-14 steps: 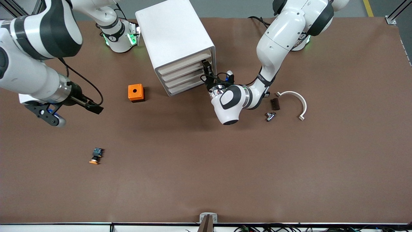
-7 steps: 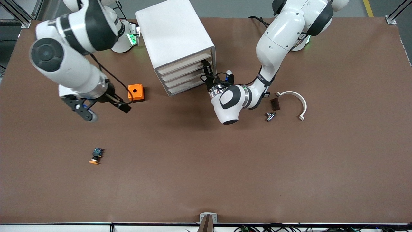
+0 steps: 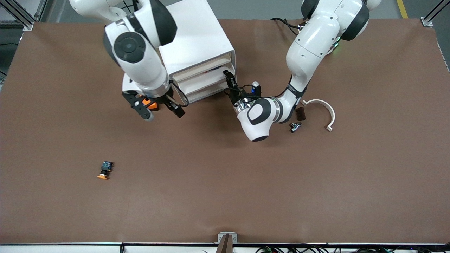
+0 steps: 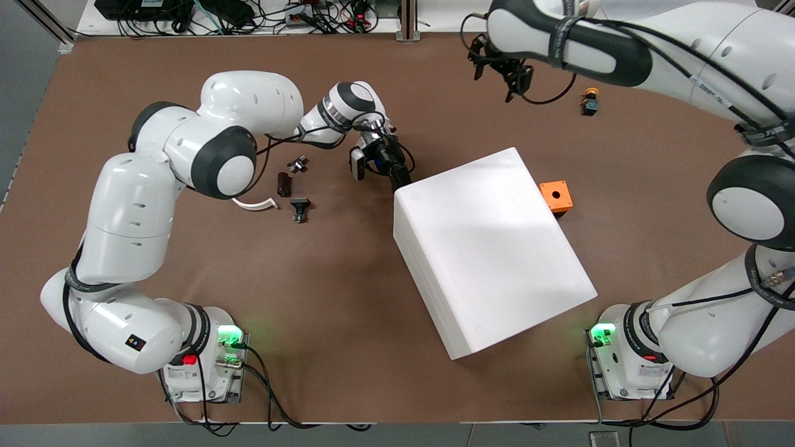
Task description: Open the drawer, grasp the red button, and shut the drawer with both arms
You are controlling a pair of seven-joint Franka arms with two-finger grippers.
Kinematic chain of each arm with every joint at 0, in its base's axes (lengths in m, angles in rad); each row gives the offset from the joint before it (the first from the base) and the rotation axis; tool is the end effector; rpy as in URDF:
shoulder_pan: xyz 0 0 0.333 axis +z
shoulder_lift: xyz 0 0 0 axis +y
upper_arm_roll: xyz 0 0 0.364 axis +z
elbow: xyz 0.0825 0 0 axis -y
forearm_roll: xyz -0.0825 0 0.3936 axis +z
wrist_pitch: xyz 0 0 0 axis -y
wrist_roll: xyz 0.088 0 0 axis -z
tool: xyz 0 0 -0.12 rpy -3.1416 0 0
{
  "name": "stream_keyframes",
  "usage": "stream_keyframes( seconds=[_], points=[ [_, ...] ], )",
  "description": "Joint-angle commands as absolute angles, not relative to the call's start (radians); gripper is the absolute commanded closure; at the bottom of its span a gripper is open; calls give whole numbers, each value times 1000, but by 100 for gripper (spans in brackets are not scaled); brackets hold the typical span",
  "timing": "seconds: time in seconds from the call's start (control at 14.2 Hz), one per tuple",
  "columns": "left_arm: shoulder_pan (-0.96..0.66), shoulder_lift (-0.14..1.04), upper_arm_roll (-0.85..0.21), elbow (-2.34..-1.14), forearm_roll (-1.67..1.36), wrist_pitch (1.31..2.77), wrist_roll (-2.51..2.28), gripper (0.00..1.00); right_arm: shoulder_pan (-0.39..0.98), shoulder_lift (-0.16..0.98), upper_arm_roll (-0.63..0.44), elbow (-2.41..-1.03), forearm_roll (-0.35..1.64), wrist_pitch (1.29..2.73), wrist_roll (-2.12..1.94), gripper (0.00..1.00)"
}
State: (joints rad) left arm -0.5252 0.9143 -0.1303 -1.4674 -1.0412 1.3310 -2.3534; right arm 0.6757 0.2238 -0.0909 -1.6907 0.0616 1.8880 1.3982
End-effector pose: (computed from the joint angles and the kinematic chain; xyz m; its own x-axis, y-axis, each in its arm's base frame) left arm 0.4658 -0.4854 0.1879 -0.4109 0.9084 0.0773 0.0421 0.1036 -0.9937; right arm 0.5317 0.3640 0.4930 0.6730 -0.7385 -0.0417 -0.7385 -0.6740 0.0189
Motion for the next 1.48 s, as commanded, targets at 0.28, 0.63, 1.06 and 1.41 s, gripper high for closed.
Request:
stream_keyframes(
  seconds=[0.28, 0.63, 1.06, 1.41],
  points=[
    [-416, 914, -129, -1460, -1098, 1404, -2370, 87, 805, 291, -104, -1684, 58, 1956, 1575, 0],
    [-370, 928, -129, -1448, -1094, 1427, -2364, 84, 888, 337, -104, -1686, 54, 2011, 1690, 0],
    [-365, 940, -127, -1437, -1088, 1448, -2361, 58, 956, 379, -104, -1686, 52, 2013, 1775, 0],
    [-350, 934, -127, -1422, -1094, 1448, -2131, 15, 1002, 410, -104, -1684, 52, 2019, 1868, 0]
  ],
)
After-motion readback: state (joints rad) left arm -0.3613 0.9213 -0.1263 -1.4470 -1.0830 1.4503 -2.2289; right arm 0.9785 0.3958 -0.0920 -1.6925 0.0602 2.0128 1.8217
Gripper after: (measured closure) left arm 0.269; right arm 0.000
